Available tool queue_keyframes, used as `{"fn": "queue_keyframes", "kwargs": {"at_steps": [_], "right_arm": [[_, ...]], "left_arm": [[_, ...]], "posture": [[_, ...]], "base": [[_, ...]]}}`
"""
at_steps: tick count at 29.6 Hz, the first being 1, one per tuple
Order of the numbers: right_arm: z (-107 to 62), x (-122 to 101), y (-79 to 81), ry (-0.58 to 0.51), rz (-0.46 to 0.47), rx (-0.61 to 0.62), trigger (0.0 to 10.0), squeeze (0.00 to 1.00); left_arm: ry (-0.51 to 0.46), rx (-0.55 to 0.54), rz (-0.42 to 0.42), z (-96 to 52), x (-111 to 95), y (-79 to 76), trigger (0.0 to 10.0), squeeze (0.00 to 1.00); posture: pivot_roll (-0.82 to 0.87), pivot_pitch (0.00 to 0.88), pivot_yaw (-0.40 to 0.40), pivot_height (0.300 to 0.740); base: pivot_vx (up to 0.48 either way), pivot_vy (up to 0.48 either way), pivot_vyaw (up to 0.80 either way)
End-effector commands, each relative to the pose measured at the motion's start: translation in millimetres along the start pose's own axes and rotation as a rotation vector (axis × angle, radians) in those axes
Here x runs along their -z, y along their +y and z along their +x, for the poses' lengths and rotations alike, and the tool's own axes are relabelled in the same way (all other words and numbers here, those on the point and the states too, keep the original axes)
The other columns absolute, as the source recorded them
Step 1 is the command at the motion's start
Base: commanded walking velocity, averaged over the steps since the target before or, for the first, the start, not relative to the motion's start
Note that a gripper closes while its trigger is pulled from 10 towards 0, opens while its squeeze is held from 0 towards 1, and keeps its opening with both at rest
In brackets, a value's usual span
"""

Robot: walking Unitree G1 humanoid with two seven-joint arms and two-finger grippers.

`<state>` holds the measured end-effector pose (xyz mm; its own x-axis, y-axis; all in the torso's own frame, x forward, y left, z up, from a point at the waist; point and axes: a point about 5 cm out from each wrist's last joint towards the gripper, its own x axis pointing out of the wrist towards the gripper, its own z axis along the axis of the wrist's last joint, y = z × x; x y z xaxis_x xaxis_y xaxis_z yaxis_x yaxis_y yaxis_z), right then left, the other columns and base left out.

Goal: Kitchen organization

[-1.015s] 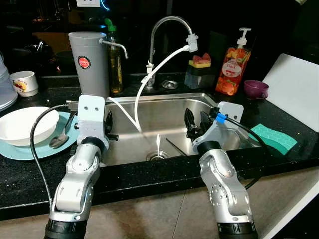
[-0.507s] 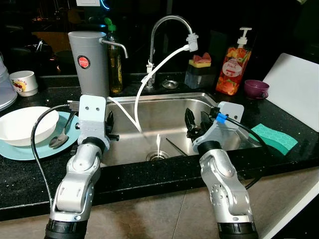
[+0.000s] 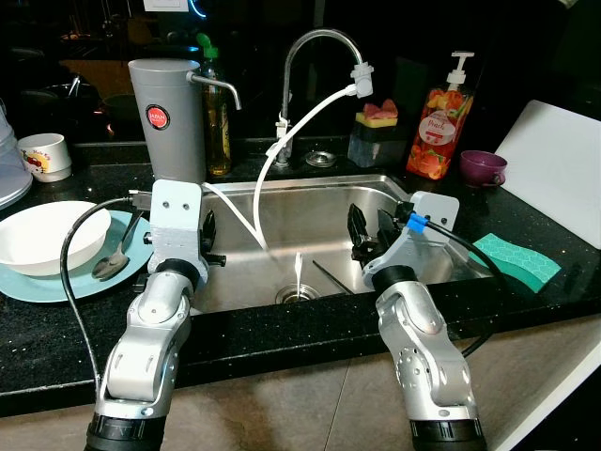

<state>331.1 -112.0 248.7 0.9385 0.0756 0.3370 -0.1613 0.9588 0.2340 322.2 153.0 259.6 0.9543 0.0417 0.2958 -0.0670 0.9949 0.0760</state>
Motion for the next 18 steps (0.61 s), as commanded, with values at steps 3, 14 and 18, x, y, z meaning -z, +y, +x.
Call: {"fn": "queue_keyframes", "kwargs": {"at_steps": [3,14,18], "right_arm": [[0.2,-4.1,1.4,-0.013,0.001,-0.007,10.0,0.0],[-0.5,-3.2,0.4,-0.009,-0.001,0.0,10.0,0.0],[-0.5,-2.5,0.0,-0.006,-0.002,0.0,10.0,0.0]], "left_arm": [[-0.005,-0.004,0.002,-3.4,-1.2,-0.2,10.0,0.0],[0.002,-0.002,0.004,-3.7,0.3,-0.1,10.0,0.0],[0.003,-0.002,0.005,-3.8,0.7,-0.2,10.0,0.0]], "posture": [[0.17,0.103,-0.053,0.74],[0.17,0.108,-0.051,0.74],[0.17,0.11,-0.051,0.74]], "base": [[0.0,0.0,0.0],[0.0,0.0,0.0],[0.0,0.0,0.0]]}}
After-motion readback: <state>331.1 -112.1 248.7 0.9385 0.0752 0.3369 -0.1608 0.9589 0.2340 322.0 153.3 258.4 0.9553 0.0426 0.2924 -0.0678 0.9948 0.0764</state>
